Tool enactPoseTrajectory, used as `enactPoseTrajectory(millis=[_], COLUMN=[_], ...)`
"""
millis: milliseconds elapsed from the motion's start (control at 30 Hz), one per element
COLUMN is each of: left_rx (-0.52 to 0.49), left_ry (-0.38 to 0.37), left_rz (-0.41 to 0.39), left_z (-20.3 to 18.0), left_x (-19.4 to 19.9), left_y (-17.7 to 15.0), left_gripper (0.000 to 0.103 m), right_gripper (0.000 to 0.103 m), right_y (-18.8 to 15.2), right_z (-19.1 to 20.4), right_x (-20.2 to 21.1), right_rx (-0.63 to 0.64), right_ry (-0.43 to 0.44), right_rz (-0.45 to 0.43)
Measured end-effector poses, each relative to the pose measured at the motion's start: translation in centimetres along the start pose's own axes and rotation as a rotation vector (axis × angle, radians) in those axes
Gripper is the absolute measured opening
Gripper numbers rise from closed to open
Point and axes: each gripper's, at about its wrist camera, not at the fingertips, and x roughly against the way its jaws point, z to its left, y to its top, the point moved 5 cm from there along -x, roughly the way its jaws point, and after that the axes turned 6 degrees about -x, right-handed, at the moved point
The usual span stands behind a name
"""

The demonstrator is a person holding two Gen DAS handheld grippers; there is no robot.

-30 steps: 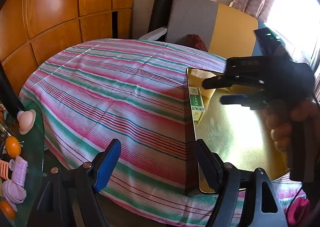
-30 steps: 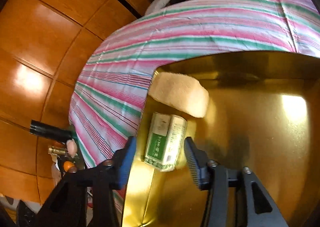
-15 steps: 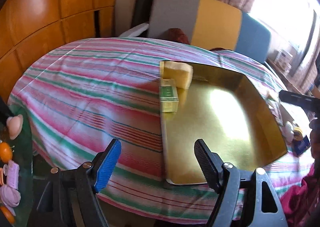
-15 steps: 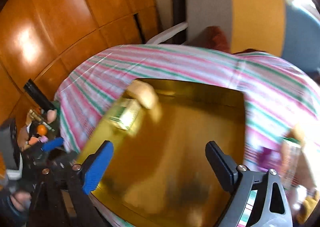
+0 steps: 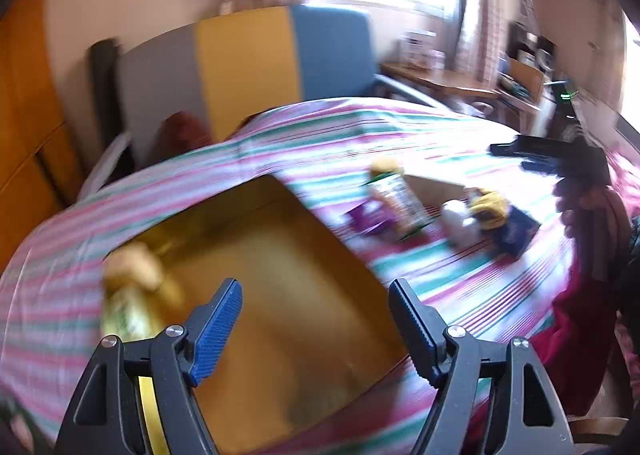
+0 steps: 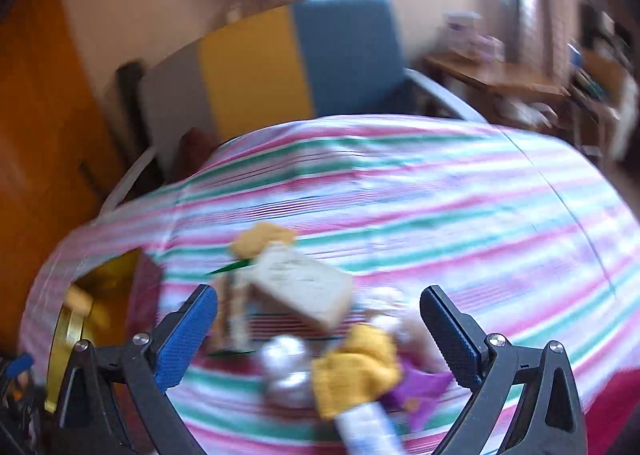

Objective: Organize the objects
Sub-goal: 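Grasp the purple snack packet with the left gripper while right gripper returns to the pile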

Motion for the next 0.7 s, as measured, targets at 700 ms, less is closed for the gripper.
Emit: enactPoseTrajectory(millis=[700], left_rx=[0.189], left_ry=[-0.123], left_rz=[0.481], left_z=[-3.8], left_x=[-19.0], left_y=[7.5], left_gripper=[0.053], right_gripper=[0.103], right_y=[0.5], right_z=[-1.9], right_x=[-0.1], right_rx=[-0.132], right_ry=[0.131], right_rz=[0.015])
